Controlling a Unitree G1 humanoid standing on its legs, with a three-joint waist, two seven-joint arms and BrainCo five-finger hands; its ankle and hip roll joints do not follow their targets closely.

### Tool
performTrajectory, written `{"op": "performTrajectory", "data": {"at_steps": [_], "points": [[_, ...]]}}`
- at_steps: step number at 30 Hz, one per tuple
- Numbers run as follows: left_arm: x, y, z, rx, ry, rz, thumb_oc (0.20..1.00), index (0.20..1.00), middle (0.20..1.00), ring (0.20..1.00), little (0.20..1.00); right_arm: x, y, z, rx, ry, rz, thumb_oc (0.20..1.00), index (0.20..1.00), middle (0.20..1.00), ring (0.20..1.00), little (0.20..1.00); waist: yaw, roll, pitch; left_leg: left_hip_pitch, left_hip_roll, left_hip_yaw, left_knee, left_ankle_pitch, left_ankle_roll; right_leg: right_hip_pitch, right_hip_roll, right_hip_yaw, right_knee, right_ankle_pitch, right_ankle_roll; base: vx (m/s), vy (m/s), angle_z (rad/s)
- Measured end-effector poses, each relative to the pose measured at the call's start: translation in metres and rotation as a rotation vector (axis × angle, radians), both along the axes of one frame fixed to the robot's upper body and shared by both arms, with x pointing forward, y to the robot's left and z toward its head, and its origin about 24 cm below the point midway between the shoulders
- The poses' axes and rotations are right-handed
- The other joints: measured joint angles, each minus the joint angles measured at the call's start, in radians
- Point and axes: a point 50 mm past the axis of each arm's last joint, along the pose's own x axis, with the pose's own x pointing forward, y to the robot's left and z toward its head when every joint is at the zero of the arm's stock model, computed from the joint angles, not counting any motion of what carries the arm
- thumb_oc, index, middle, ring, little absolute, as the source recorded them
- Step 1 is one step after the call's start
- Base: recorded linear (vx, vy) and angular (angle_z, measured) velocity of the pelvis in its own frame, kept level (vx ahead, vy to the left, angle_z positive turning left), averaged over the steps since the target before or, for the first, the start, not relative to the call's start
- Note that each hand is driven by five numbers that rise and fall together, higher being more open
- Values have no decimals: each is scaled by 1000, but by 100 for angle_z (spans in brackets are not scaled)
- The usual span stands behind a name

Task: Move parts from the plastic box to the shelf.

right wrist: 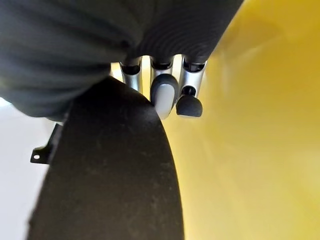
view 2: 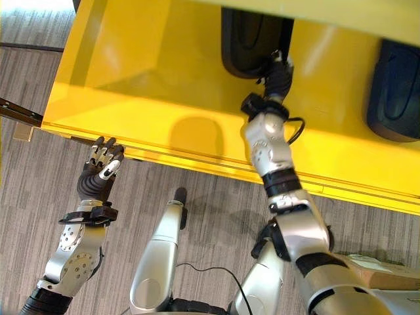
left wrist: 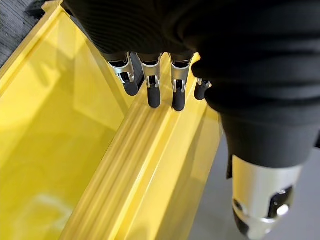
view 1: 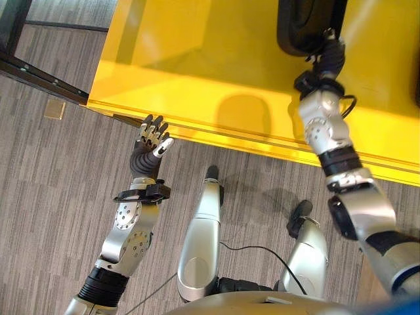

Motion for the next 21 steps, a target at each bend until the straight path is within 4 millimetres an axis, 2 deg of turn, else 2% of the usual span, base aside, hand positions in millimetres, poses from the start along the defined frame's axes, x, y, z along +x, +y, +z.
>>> {"op": "performTrajectory", "data": {"at_steps": [1, 3, 8, 13, 21], "points": [[-1, 0, -1, -6, 7, 10, 1000, 1000, 1000, 1000, 1000, -9, 10, -9, 3, -7, 30, 200, 200, 200, 200, 200, -7, -1, 0, -2, 0, 0, 1, 0, 0, 0, 0, 0, -1, -1, 1, 0, 0, 0], [-1, 2, -2, -21, 10, 33, 1000, 1000, 1000, 1000, 1000, -20, 17, -17, 16, -11, 59, 200, 200, 200, 200, 200, -12, -2, -1, -5, 0, 0, 2, 0, 1, -2, 1, 0, -4, -2, 3, 0, 0, 0], [-3, 4, -4, -37, 24, 69, 1000, 1000, 1000, 1000, 1000, -45, 26, -35, 28, -18, 93, 200, 200, 200, 200, 200, -34, -13, -4, -18, 0, 3, 6, -2, 3, -9, 2, 0, -15, -3, 4, -4, 9, -1], [-5, 10, -4, -9, 24, 122, 1000, 1000, 1000, 1000, 1000, -66, 22, -50, -22, -15, 74, 200, 200, 200, 200, 200, -58, -30, -11, -40, 1, 5, 19, -8, 12, -23, 5, 9, -22, -3, 4, 0, 0, 0], [-8, 14, -3, 8, 11, 172, 1000, 1000, 1000, 1000, 1000, -77, 15, -59, 8, -6, 32, 200, 200, 200, 200, 200, -76, -45, -8, -45, 7, 17, 21, -11, 12, -40, 12, 23, -22, -1, 2, -3, 7, -5]]}}
